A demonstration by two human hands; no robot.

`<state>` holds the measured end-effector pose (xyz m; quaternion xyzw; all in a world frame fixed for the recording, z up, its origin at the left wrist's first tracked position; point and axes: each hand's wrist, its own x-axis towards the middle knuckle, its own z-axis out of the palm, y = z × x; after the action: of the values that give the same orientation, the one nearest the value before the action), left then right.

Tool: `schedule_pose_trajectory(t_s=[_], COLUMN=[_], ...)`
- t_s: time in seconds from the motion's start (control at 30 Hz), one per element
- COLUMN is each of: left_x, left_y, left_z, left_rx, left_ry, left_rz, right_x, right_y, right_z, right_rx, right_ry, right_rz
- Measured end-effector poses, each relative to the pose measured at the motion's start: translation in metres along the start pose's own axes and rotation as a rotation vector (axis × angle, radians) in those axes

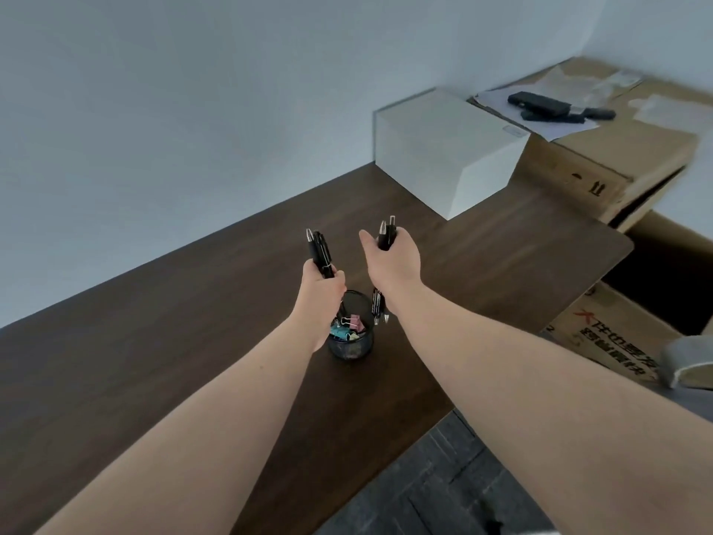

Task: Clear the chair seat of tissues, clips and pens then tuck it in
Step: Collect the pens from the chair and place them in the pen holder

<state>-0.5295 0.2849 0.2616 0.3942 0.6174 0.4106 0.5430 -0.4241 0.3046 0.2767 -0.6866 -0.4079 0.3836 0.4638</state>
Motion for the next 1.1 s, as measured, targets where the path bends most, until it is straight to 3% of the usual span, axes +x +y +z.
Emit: schedule_pose_trajectory(t_s=[0.3, 0.53, 0.7, 1.1], left_x=[0.015, 0.011, 0.010, 0.003], left_y=[-0.017, -0.023, -0.025, -0.024], left_z=[-0.003, -0.002, 0.001, 0.001], left_rx=[0.026, 0.103, 0.276, 0.458], left_ry=[-0.031, -0.007, 0.061, 0.057], left_rz=[-0.019, -0.066, 0.037, 0.195], right_x=[0.006, 0.000, -0.001, -0.005], right_y=[0.017, 0.026, 0.039, 0.041], right_z=[0.036, 0.049, 0.046, 0.026], right_rx=[0.055, 0.022, -0.002, -0.209], right_ry=[0.097, -0.004, -0.025, -0.133], right_rz=[0.061, 0.065, 0.048, -0.107])
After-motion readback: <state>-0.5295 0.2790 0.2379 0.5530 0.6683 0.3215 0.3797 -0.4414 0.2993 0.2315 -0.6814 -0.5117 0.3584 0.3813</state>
